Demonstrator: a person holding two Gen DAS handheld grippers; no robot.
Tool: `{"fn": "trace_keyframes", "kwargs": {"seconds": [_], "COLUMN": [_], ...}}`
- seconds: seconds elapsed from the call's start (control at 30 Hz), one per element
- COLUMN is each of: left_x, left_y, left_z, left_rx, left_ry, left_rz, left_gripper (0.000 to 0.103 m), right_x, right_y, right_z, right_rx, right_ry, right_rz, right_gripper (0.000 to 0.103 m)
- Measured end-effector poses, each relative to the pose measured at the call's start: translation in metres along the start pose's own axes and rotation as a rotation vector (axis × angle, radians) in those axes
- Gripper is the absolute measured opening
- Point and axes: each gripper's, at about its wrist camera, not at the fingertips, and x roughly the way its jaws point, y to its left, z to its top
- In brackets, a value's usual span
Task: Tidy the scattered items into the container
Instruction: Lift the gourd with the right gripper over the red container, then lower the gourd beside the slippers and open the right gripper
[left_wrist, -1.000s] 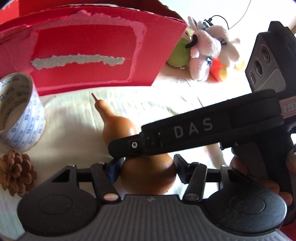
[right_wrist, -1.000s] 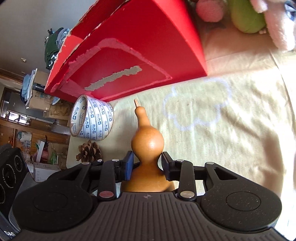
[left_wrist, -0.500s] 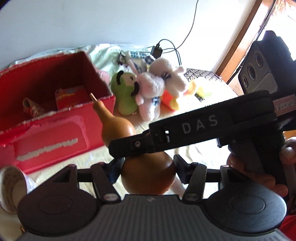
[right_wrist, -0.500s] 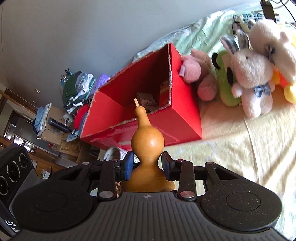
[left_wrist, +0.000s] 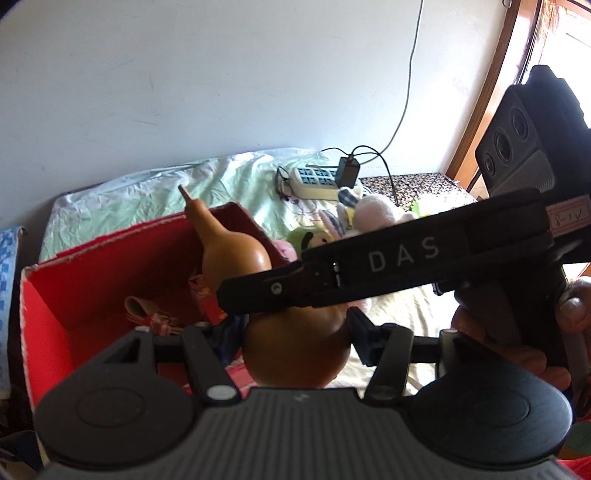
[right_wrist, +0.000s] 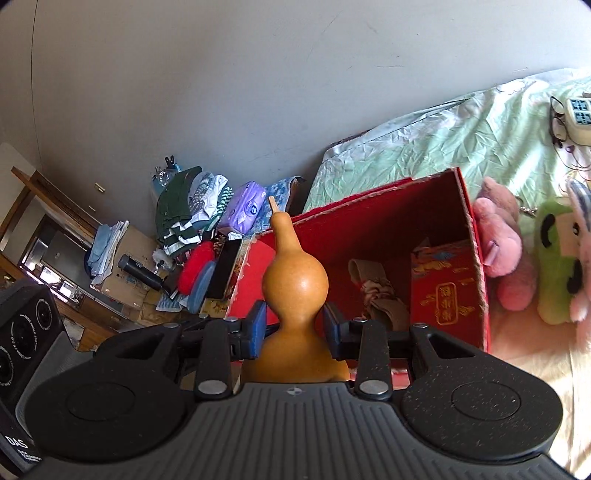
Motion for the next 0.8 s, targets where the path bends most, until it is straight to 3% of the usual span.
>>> {"fn": "trace_keyframes", "kwargs": {"seconds": [0.17, 0.5, 0.8], "left_x": [0.012, 0.068, 0.118], "left_y": [0.05, 0.13, 0.159], "left_z": [0.011, -0.003, -0.01], "left_rx": [-0.005, -0.065, -0.095], "left_ry": [0.058, 0.27, 0.541], "left_rz": [0.023, 0.014, 0.039], "left_gripper": [0.057, 0.058, 0.058], "right_x": [0.05, 0.134, 0.181], "right_y": [0.003, -0.006, -0.021], "right_z": [0.018, 0.022, 0.023], "right_rx": [0.039, 0.116, 0.123], "right_ry": [0.076, 0.272, 0.393], "right_rz": [-0.012, -0.088, -0.191], "right_gripper": [0.036, 0.035, 0.034]}}
